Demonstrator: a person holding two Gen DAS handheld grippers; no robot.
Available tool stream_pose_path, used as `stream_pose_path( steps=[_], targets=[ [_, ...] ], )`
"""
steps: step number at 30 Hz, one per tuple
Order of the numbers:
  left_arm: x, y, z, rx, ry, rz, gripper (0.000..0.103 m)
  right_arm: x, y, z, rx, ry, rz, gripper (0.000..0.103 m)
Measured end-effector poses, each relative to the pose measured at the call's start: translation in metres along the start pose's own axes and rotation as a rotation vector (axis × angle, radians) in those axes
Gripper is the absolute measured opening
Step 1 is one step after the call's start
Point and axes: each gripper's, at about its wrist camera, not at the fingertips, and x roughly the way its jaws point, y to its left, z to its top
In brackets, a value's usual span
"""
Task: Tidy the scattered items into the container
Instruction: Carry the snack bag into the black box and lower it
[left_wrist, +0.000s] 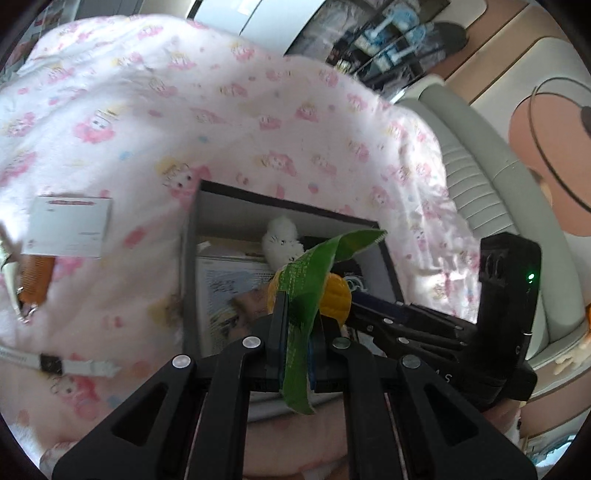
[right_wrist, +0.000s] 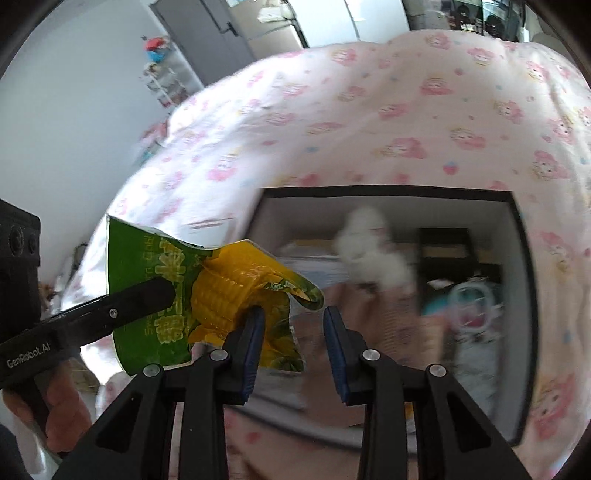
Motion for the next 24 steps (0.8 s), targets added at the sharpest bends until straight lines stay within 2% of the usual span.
stream_pose_path(
  steps=[4,9,12,15,17,20,24],
  targets=[
    [0.037,0.001,0.013,-0.003,0.036,0.062,0.006,0.023,-0.026,0.021,-0.018,0.061,-0.054,0.03],
    [0.066,0.014,0.022,0.001,0.057,0.199,0.007,0.059,-0.03,0.036,-0.09,0.112,-0.068,0.03],
    [0.077,0.024,0.024,-0.016,0.088,0.223,0.007,0.07,-0.034,0.036,-0.081,0.111,-0.039,0.03],
    [0.085,0.031,0.023,-0.042,0.126,0.246,0.015,0.073,-0.039,0.031,-0.078,0.12,-0.044,0.03],
    [0.081,0.031,0.022,-0.037,0.104,0.283,0.016,0.064,-0.042,0.029,-0.056,0.101,-0.047,0.03],
    [0.062,0.025,0.019,-0.029,0.03,0.306,0.018,0.042,-0.044,0.023,-0.044,0.057,-0.065,0.03],
    [0.037,0.006,0.007,0.043,-0.052,0.326,0.018,0.029,-0.042,0.014,-0.062,0.048,-0.088,0.03]
  ],
)
